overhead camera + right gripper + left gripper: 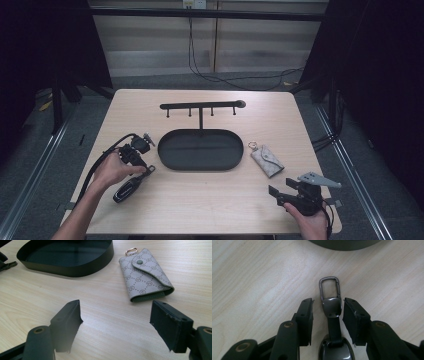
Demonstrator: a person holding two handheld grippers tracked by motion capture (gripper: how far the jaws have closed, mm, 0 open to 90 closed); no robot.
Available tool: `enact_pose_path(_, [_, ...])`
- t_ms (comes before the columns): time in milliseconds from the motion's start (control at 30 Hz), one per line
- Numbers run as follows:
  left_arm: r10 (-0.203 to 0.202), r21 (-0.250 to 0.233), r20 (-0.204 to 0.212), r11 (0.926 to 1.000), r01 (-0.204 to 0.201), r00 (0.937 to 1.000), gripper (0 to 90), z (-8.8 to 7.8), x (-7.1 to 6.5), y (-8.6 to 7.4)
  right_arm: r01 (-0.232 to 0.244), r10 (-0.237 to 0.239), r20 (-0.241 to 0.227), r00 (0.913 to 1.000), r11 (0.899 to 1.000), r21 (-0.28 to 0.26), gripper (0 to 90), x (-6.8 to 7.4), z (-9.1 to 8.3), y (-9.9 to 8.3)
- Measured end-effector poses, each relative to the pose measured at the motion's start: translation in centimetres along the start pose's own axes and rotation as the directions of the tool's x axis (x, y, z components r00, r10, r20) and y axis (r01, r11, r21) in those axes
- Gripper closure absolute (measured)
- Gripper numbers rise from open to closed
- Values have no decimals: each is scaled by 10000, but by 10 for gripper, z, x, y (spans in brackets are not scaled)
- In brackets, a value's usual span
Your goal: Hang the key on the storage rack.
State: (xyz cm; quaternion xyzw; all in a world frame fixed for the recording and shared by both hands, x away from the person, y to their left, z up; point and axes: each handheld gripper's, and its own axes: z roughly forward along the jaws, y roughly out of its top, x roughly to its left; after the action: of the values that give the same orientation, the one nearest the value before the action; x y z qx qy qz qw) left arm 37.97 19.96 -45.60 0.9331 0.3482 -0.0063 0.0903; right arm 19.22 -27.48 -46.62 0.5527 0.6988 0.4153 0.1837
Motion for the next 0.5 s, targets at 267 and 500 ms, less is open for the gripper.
enact_pose_path(267, [115, 120, -143, 9999, -113, 9998, 586, 7, -3, 3, -91, 91, -65, 9999, 10000, 12, 245, -1, 1, 0])
enact_pose_path(500, [186, 337, -320, 9993, -175, 9993, 599, 11, -5, 4, -125, 125, -76, 9999, 9999, 38, 244, -1, 1, 0])
